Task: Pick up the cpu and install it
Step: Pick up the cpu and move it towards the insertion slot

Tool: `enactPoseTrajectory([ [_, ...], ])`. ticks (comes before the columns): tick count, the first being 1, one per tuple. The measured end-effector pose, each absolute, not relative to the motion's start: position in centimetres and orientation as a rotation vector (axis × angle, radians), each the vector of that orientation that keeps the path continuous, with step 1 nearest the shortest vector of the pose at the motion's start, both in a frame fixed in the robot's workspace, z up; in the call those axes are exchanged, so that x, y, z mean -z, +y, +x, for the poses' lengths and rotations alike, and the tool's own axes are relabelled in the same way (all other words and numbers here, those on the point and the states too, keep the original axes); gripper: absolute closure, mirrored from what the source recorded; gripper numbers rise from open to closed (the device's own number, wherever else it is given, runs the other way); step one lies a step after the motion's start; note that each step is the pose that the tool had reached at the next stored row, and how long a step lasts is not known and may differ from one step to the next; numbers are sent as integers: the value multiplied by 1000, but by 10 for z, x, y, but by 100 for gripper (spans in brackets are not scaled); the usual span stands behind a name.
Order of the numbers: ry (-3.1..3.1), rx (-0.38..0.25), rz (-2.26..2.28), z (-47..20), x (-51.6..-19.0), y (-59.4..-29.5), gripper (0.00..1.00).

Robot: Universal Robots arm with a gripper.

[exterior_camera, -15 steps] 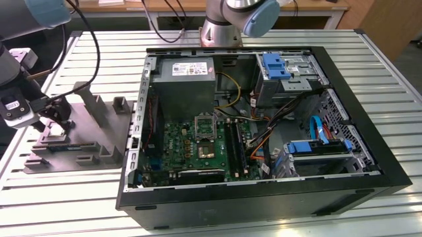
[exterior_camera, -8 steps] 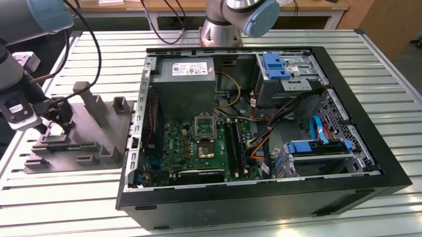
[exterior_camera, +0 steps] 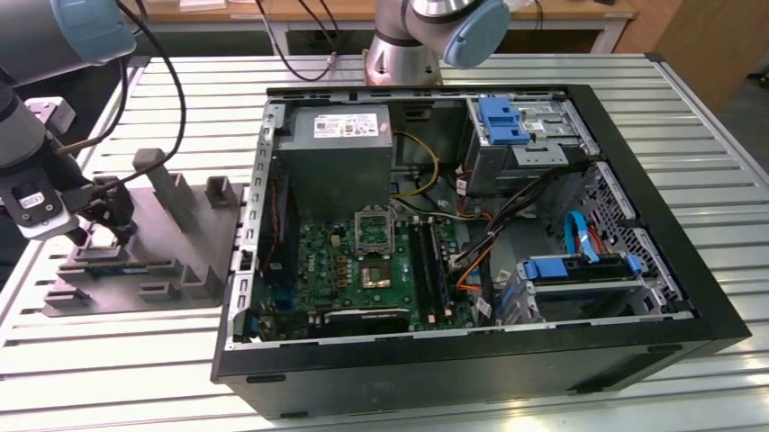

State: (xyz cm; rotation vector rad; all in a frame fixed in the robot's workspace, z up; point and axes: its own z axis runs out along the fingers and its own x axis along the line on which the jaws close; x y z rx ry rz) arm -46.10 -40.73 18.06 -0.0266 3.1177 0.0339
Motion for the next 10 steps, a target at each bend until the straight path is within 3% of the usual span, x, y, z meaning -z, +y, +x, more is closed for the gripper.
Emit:
enactPoseTrajectory([
  [4,3118,-33,-24,-461,-181,-407,38],
  [5,3118,-32,-24,-461,-181,-407,45],
  [10,3117,-32,-23,-461,-181,-407,45],
])
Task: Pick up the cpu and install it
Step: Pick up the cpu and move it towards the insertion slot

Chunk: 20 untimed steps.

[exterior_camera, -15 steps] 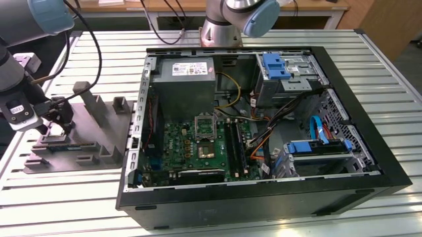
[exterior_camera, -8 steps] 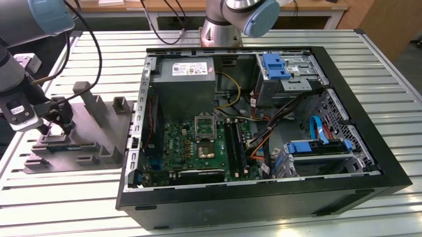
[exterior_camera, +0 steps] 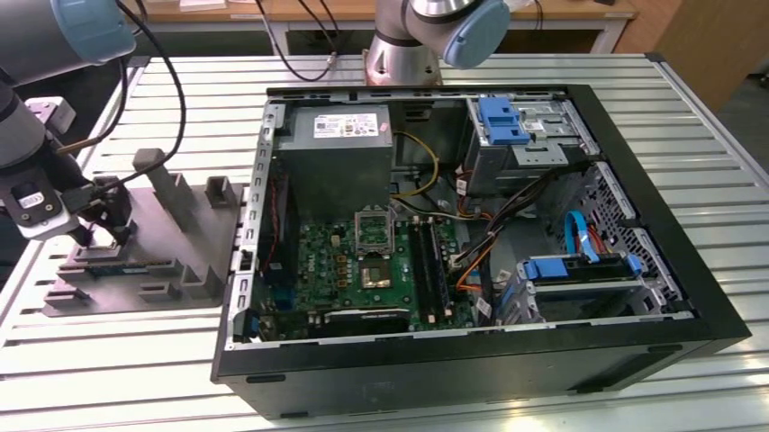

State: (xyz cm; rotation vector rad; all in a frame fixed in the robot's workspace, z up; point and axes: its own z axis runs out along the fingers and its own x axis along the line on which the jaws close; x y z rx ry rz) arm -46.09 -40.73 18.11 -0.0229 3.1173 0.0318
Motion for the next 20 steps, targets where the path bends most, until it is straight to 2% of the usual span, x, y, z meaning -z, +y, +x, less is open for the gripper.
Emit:
enactPoseTrajectory([
  [20,3117,-31,-23,-462,-184,-407,45],
])
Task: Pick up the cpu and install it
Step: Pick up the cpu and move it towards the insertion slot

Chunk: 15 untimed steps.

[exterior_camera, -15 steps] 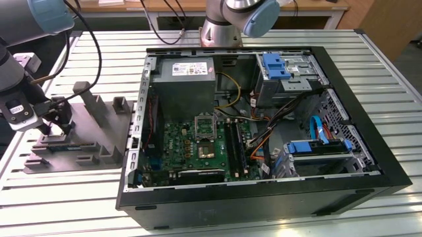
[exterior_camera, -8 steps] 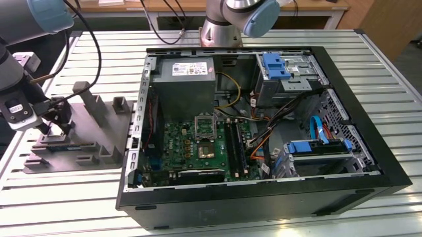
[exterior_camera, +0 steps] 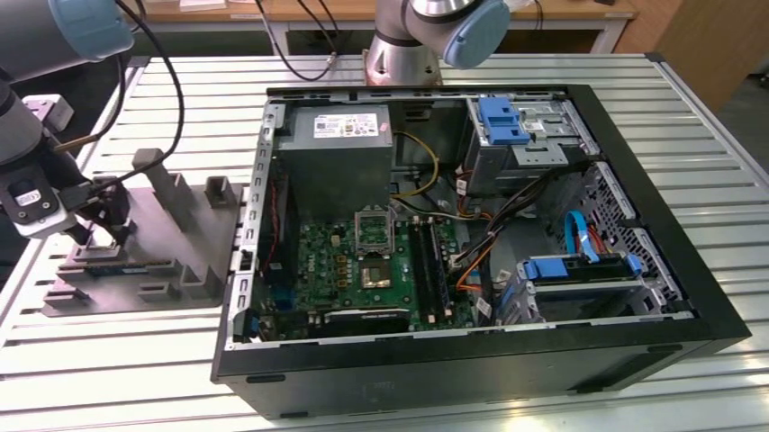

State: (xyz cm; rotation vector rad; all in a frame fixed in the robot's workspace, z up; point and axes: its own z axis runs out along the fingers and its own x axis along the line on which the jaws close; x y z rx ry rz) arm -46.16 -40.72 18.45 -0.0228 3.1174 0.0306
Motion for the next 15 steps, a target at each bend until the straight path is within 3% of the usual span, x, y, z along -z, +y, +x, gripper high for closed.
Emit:
enactPoseTrajectory([
  [8,3117,-31,-23,-462,-184,-407,45],
  [10,3117,-31,-23,-462,-185,-407,53],
  [15,3117,-31,-23,-462,-186,-407,53],
])
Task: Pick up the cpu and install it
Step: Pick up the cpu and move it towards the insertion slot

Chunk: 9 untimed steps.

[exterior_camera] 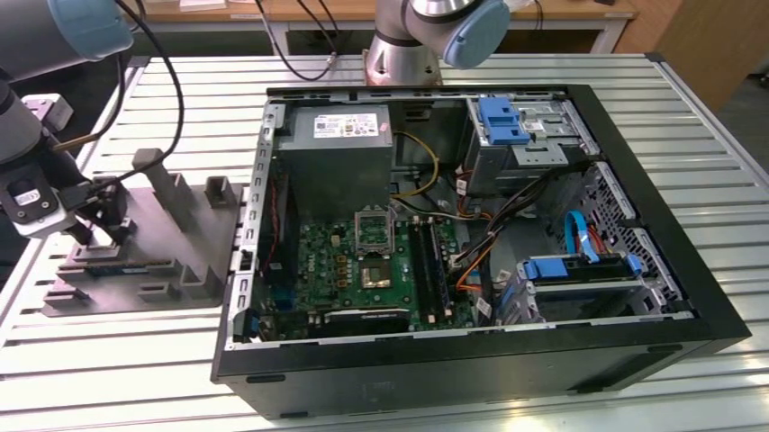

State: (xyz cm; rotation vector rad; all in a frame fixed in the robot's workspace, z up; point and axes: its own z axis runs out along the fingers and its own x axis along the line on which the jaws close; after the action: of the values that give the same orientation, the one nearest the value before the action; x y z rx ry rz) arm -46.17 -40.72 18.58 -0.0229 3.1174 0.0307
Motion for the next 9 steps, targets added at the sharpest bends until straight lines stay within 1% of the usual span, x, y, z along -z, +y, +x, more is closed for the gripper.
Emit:
enactPoseTrajectory([
  [9,3117,-31,-23,-462,-194,-407,53],
])
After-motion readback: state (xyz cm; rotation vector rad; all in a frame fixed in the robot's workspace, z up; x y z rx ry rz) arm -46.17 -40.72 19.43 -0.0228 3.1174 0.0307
